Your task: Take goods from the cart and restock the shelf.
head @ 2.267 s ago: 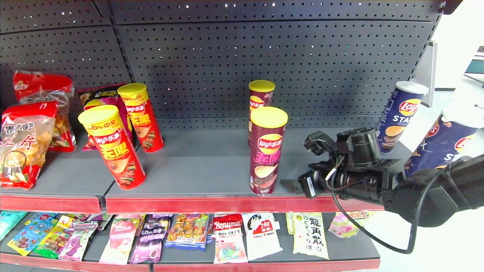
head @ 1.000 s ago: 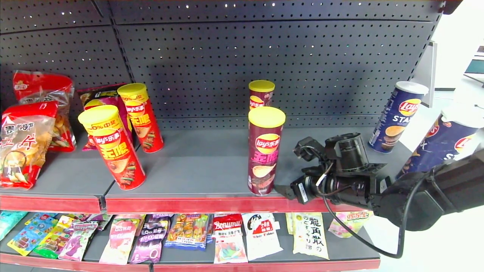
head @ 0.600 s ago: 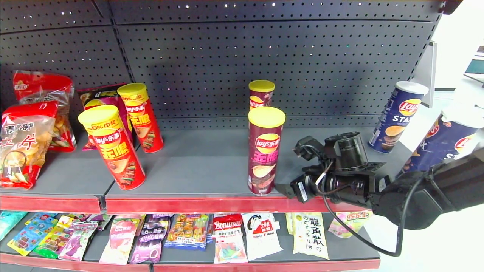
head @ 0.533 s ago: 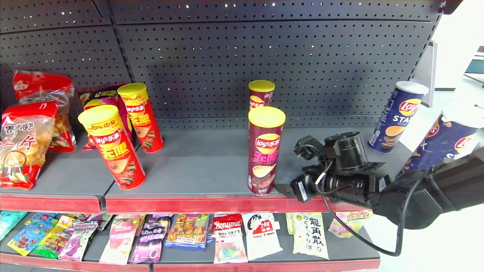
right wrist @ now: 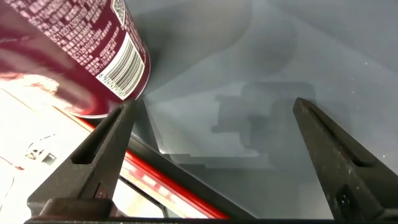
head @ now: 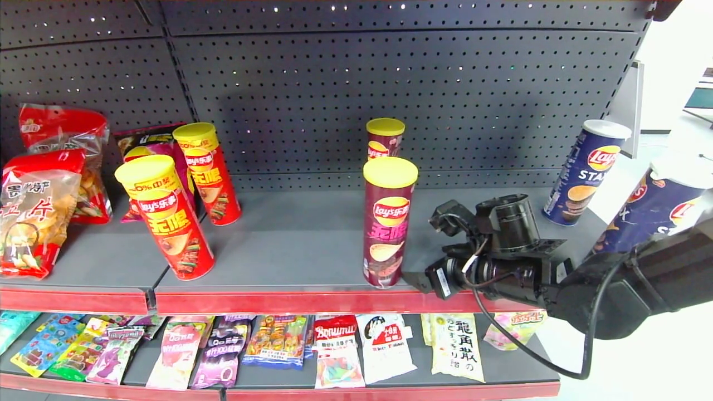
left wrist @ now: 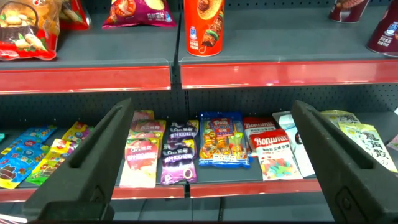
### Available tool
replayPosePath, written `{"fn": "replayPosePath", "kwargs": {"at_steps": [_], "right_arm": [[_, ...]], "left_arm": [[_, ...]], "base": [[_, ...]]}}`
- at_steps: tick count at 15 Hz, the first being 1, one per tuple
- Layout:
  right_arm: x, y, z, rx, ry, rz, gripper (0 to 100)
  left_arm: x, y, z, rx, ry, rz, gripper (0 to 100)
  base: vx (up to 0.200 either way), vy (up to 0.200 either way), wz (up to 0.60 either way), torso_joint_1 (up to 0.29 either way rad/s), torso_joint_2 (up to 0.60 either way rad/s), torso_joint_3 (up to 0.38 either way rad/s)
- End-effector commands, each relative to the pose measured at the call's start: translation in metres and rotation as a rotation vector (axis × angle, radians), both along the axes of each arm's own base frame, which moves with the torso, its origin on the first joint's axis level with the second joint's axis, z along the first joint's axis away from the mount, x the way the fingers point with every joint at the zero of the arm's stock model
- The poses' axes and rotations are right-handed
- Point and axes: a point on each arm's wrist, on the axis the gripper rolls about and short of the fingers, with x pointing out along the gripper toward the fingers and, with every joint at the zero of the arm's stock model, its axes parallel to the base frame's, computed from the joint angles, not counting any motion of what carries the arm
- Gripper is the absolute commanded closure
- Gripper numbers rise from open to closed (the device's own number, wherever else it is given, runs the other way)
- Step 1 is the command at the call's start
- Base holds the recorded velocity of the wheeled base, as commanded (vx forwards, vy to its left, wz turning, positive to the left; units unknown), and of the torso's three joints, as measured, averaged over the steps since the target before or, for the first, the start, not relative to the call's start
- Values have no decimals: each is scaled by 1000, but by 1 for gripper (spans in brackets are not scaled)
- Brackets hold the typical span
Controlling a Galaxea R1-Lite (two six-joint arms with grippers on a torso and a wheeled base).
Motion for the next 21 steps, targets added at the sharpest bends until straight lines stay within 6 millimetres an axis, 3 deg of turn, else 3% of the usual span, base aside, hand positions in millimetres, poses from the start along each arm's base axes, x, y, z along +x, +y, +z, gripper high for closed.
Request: {"fn": "replayPosePath", "kwargs": {"at_steps": [1,21], "right_arm": [[0,1,-1,-2,2,3,0],[4,10,-2,-10,-12,2,0]], "left_arm": [[0,0,0,0,-1,1,0],[0,0,0,0,-1,1,0]], "base": [[0,0,0,0,0,0],[0,0,0,0,0,0]]}}
